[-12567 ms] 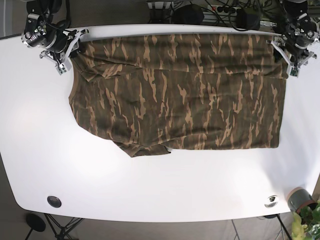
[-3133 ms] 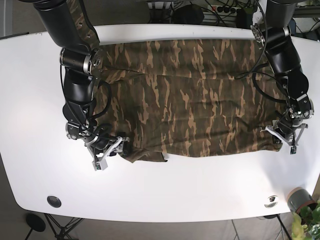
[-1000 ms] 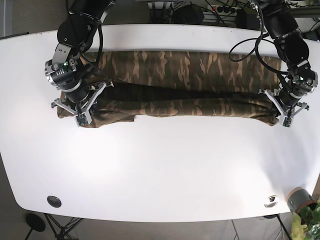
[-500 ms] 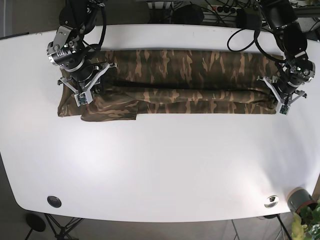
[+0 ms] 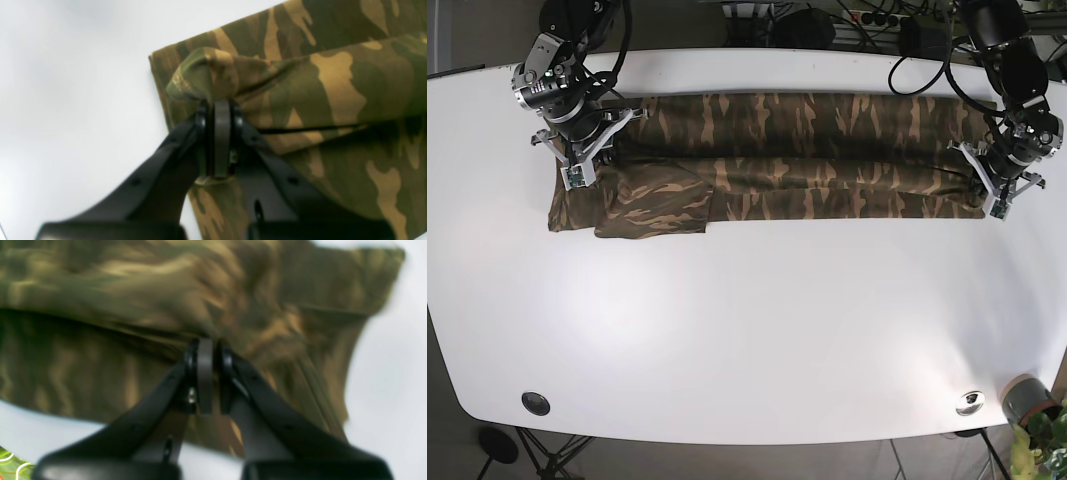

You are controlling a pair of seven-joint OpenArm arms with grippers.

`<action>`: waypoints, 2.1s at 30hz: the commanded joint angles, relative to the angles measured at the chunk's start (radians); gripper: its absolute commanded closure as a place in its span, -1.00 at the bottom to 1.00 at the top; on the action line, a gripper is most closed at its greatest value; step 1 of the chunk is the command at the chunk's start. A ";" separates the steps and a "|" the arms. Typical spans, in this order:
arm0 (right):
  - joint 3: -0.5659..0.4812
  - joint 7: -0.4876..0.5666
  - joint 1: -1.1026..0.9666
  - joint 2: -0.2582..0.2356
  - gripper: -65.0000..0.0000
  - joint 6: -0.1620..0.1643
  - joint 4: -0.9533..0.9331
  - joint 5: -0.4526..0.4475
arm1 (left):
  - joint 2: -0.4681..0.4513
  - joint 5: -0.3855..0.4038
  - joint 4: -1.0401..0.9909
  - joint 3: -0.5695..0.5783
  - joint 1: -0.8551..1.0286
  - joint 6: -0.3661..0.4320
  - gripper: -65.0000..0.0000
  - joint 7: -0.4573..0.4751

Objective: Fold the T-shirt properly
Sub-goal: 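Lay the folded hem down and smooth the fold with both grippers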

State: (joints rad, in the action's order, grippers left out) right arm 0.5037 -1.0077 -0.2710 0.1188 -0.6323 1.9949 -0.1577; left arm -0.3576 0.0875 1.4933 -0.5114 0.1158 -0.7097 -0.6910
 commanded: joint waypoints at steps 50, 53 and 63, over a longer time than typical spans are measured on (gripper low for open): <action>0.037 -0.147 0.442 -0.018 -0.61 0.127 -0.452 -0.101 | 0.009 -0.002 -0.010 0.006 -0.012 0.012 0.00 -0.054; 0.036 -0.147 0.439 -0.011 -0.60 0.125 -0.449 -0.101 | 0.009 -0.002 -0.010 0.006 -0.012 0.012 0.00 -0.054; 0.039 -0.145 0.436 -0.012 0.69 0.124 -0.437 -0.101 | 0.009 -0.002 -0.013 0.007 -0.012 0.012 0.00 -0.052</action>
State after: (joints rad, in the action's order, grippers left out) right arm 0.5426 -1.1713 0.1471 0.1116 -0.5007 1.5284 -0.2405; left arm -0.3279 0.0757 1.4673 -0.4992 0.1139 -0.7036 -0.7593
